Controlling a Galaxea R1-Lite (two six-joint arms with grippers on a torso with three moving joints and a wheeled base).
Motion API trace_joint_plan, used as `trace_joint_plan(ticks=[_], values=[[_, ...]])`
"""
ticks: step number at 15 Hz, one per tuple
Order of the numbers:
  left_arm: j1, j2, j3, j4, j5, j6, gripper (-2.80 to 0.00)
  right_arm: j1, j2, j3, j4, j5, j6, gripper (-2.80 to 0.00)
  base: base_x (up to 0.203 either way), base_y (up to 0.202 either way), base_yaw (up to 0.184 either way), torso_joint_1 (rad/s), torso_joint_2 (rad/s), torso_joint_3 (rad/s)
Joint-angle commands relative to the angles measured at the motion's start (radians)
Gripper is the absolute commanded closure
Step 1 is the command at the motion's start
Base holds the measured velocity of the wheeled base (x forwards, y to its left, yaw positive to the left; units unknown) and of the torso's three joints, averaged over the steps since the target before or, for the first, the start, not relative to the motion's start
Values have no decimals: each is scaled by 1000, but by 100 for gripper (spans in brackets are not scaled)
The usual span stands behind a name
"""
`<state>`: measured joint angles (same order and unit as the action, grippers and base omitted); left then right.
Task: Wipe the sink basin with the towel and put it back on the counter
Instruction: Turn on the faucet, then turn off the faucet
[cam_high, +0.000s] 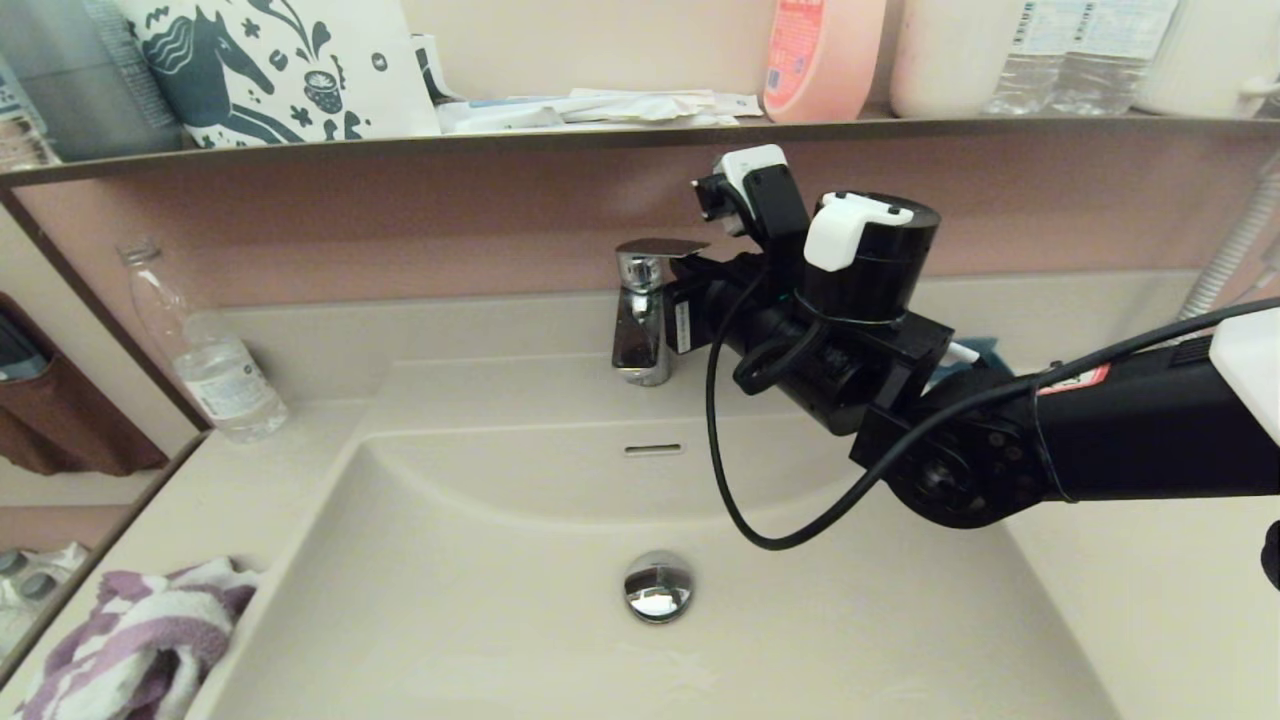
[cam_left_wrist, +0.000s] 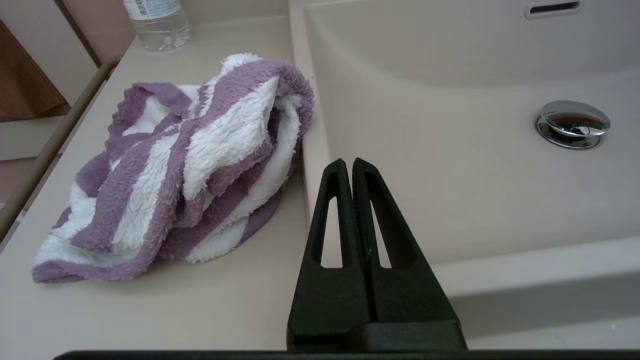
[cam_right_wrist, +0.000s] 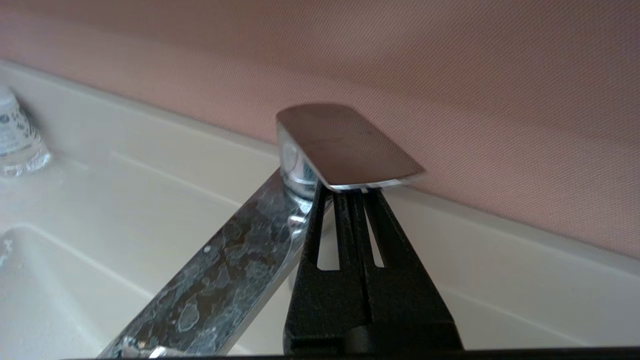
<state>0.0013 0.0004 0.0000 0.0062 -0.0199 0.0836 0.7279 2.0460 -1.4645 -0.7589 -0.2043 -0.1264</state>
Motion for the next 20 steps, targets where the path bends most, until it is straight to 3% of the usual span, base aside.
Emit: trace_joint_plan(ticks=[1, 12, 17, 20], values=[[0, 0, 0, 0, 0, 1, 0, 1, -7, -5, -7, -4, -1, 0, 0, 0, 0, 0, 0, 0], [0, 0, 0, 0, 0, 0, 0, 1, -10, -52, -3, -12, -1, 0, 0, 0, 0, 0, 0, 0], [0, 0, 0, 0, 0, 0, 0, 8, -82, 115, 9, -17, -1, 0, 0, 0, 0, 0, 0, 0], [0, 0, 0, 0, 0, 1, 0, 46, -119, 126, 14, -18, 1, 0, 0, 0, 0, 0, 0, 0]])
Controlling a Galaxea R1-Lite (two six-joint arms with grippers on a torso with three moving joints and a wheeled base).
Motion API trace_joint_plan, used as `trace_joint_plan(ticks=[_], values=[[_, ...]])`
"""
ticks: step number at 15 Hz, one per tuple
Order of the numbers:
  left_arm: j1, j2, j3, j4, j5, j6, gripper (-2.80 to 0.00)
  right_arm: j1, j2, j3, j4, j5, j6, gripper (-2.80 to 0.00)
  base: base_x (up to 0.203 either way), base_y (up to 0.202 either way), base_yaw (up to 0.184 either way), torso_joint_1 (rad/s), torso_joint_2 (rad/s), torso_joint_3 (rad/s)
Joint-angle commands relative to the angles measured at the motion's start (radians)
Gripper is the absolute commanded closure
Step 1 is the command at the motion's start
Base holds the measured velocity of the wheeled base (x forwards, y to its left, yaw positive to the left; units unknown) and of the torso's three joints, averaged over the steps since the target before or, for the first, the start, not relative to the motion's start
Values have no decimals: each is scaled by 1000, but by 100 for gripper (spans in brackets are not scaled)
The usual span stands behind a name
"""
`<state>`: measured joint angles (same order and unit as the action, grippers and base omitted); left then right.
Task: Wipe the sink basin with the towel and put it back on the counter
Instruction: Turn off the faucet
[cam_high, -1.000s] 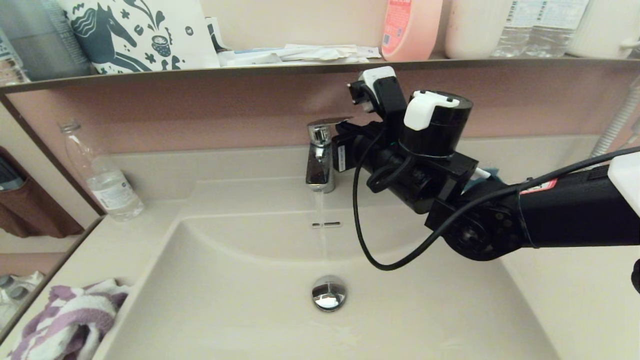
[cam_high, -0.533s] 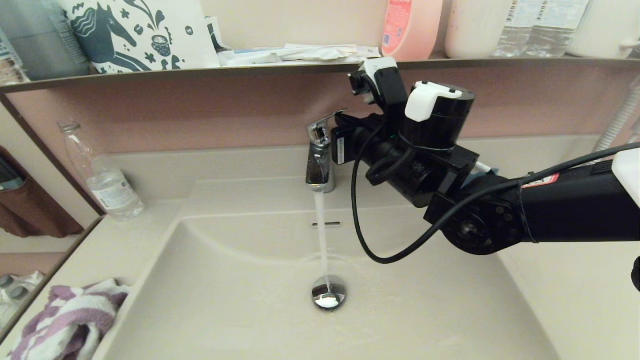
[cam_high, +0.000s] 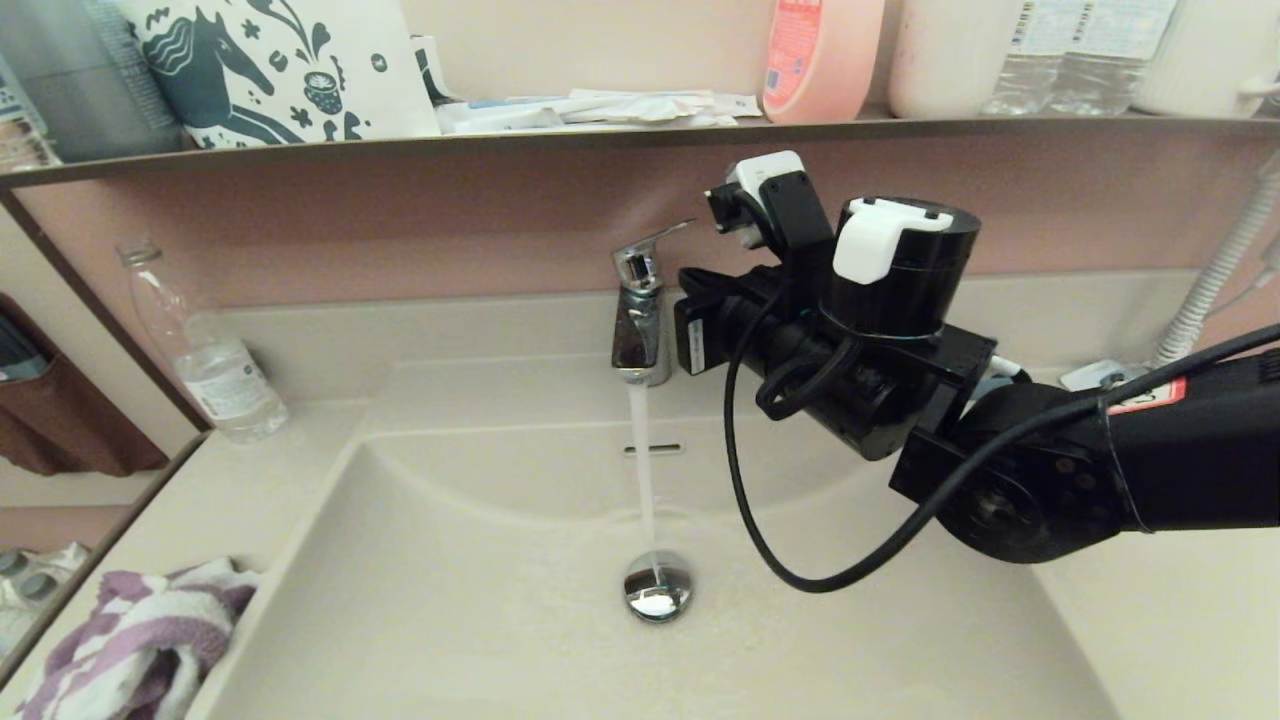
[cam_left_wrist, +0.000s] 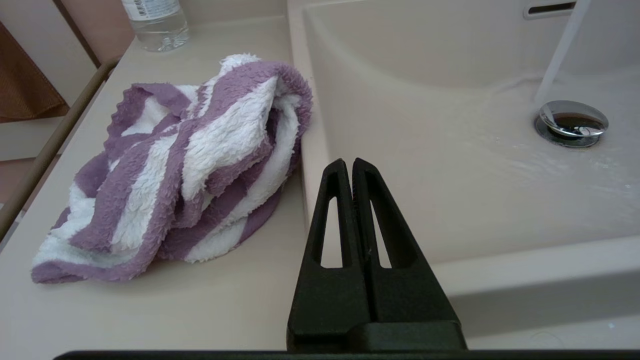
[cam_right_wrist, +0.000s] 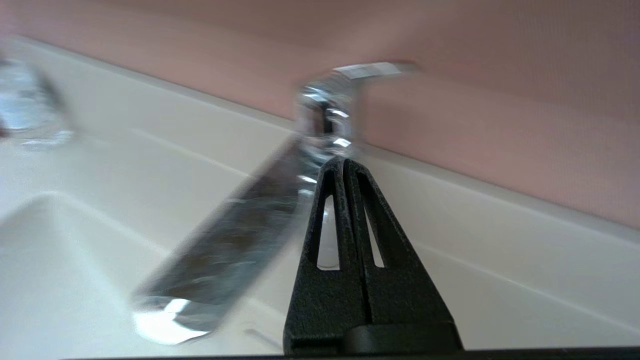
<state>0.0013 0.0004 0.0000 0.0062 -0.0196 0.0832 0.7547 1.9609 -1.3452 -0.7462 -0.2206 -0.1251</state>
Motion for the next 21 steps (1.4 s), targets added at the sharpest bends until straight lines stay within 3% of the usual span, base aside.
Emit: trace_joint_plan(ticks=[1, 7, 15, 21], values=[[0, 0, 0, 0, 0, 0, 0, 36, -46, 2, 17, -1, -1, 0, 0, 0, 0, 0, 0, 0], [0, 0, 0, 0, 0, 1, 0, 53, -8, -145, 52, -8, -2, 0, 0, 0, 0, 0, 0, 0], [0, 0, 0, 0, 0, 1, 0, -17, 50, -268, 123, -2, -33, 0, 0, 0, 0, 0, 0, 0], [0, 0, 0, 0, 0, 1, 0, -36, 52, -276, 183, -2, -36, 0, 0, 0, 0, 0, 0, 0]])
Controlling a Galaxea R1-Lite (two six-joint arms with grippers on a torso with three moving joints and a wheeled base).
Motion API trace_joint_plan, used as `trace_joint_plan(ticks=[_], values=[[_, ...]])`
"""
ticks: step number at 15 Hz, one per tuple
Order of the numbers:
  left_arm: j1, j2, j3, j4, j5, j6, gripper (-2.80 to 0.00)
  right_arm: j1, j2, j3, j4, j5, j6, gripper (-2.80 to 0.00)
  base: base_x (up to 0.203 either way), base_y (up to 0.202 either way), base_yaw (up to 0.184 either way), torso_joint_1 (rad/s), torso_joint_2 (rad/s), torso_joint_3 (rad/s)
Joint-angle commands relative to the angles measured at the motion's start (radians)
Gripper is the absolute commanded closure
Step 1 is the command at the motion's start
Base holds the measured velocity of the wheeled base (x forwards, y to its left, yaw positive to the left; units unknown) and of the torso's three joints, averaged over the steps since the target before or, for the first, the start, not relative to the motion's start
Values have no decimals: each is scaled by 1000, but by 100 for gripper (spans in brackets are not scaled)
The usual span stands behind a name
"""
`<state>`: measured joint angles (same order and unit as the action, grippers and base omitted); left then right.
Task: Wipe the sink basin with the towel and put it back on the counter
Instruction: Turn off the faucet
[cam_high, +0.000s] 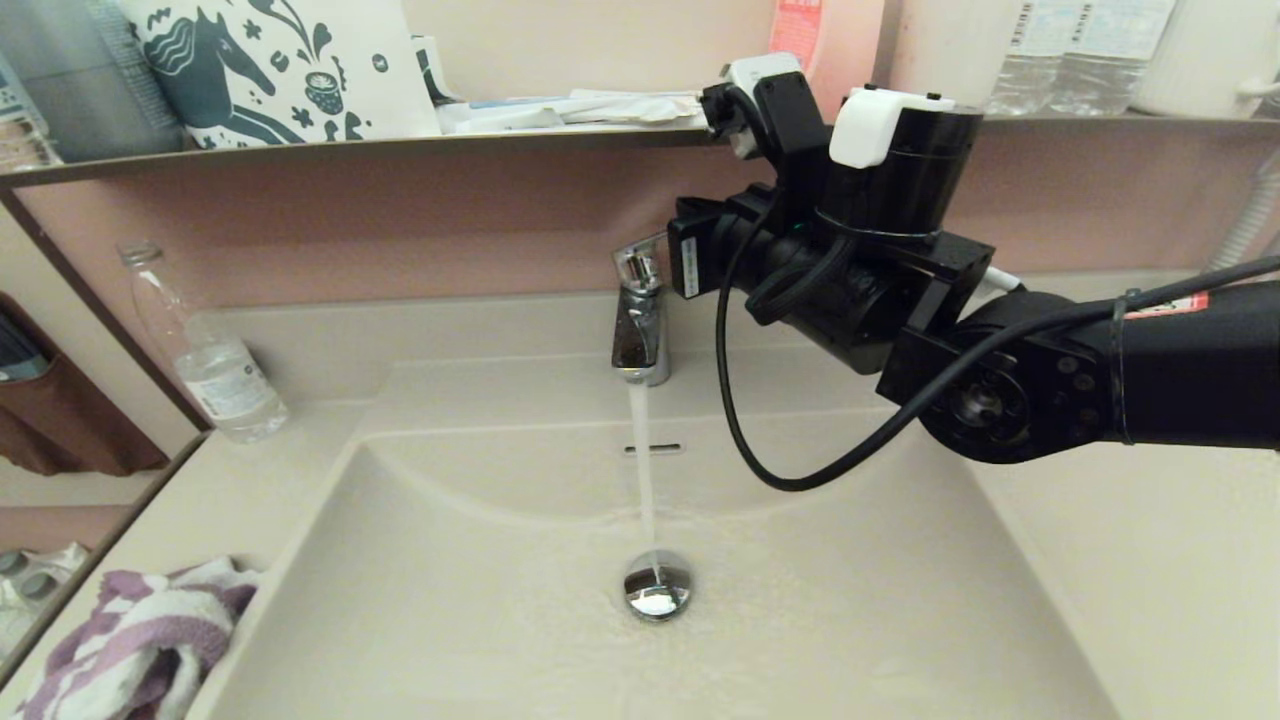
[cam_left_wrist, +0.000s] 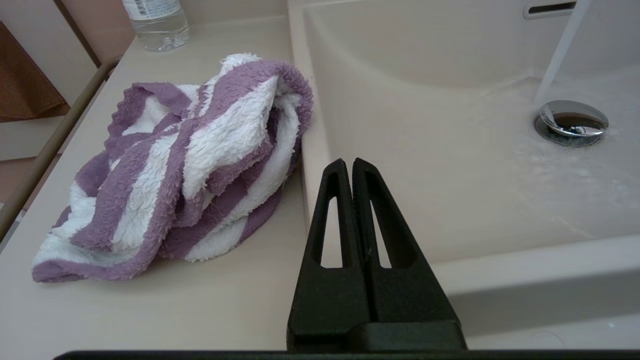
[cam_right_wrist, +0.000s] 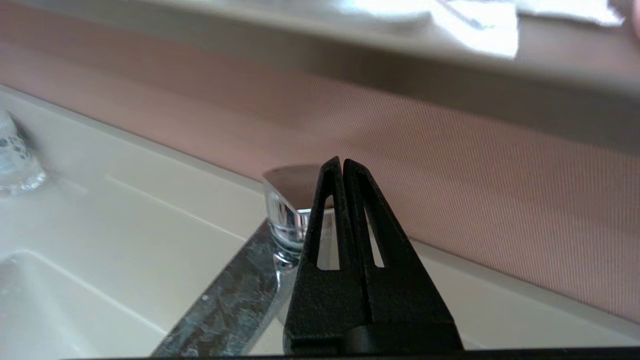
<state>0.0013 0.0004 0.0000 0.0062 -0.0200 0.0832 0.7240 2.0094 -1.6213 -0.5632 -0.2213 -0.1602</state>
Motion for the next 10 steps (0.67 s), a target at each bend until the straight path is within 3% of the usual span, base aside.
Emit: trace_joint_plan(ticks=[1, 10], values=[[0, 0, 0, 0, 0, 1, 0, -8, 6, 0, 0, -2, -1, 0, 0, 0, 0, 0, 0, 0], [0, 0, 0, 0, 0, 1, 0, -7, -18, 94, 46, -3, -17, 0, 0, 0, 0, 0, 0, 0]])
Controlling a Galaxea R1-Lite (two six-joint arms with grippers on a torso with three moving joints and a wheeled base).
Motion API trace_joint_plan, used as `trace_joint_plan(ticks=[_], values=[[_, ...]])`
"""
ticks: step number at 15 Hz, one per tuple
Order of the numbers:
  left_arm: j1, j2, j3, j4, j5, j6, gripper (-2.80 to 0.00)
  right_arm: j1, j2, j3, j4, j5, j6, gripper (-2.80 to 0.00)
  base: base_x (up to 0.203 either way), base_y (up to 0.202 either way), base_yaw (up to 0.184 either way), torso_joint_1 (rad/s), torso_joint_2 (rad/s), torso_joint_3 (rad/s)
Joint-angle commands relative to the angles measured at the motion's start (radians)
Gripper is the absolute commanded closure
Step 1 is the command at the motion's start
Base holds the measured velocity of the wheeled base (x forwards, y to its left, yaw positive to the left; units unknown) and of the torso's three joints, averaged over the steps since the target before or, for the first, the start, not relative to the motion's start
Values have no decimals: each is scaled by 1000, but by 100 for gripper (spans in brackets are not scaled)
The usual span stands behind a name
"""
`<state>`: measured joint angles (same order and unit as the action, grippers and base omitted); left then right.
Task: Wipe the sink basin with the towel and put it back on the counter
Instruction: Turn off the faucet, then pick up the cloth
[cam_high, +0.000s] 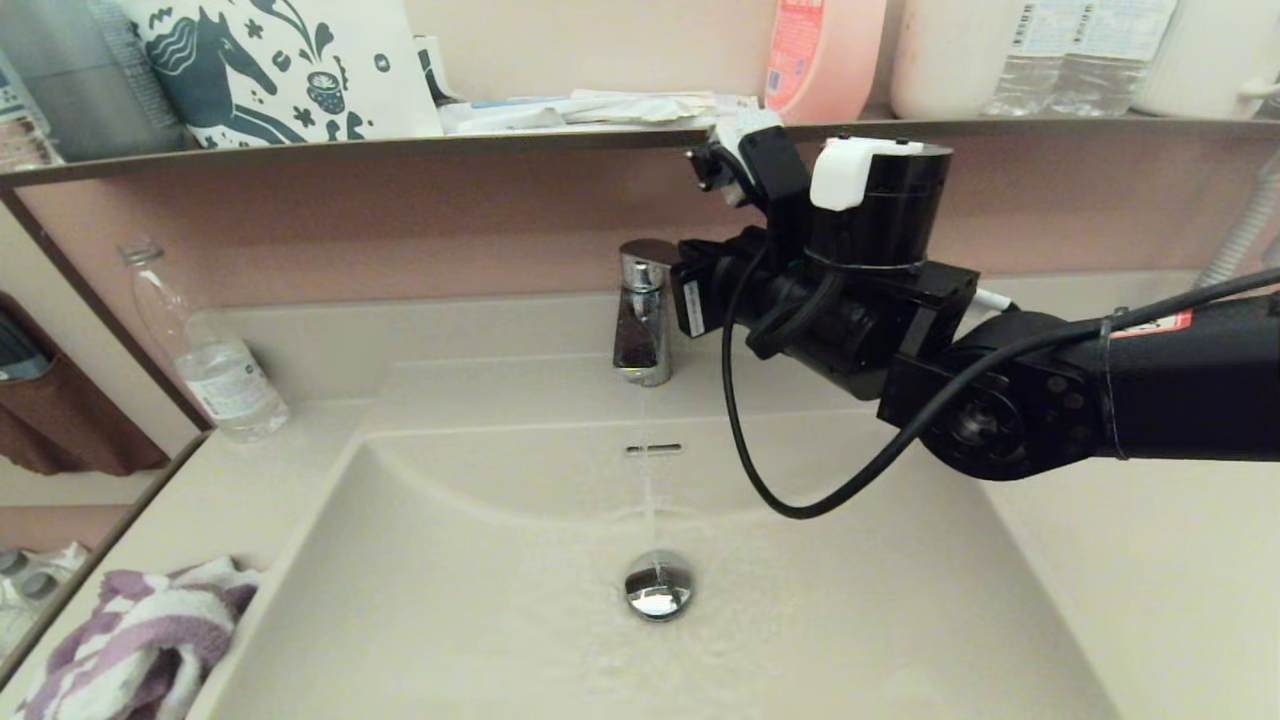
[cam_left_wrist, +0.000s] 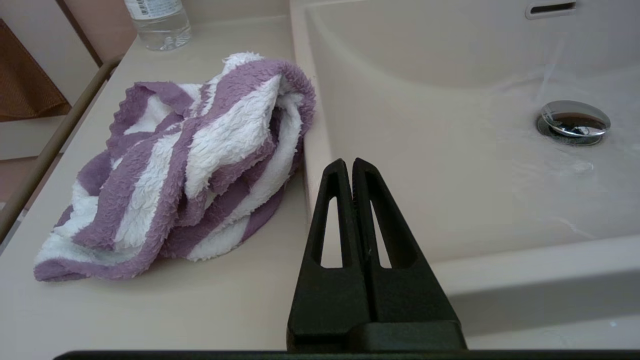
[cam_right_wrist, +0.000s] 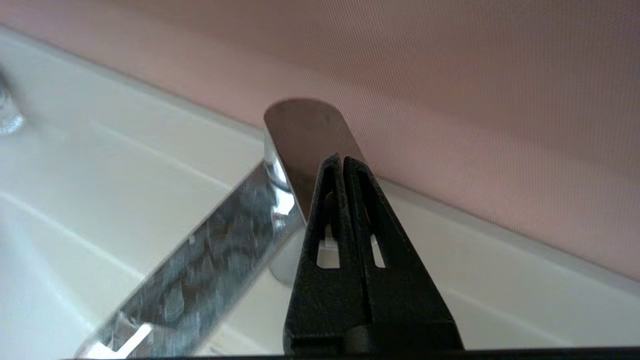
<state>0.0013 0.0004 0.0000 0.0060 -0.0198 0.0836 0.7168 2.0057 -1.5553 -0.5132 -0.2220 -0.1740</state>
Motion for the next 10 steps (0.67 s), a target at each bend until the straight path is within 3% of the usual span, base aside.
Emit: trace_joint_plan(ticks=[1, 6, 10], values=[[0, 0, 0, 0, 0, 1, 0, 1, -19, 43, -6, -3, -4, 0, 0, 0, 0, 0, 0, 0], [0, 0, 0, 0, 0, -1, 0, 4, -81, 53, -13, 4, 4, 0, 0, 0, 0, 0, 0, 0], [0, 0, 0, 0, 0, 1, 0, 11, -162, 172, -18, -1, 7, 0, 0, 0, 0, 0, 0, 0]])
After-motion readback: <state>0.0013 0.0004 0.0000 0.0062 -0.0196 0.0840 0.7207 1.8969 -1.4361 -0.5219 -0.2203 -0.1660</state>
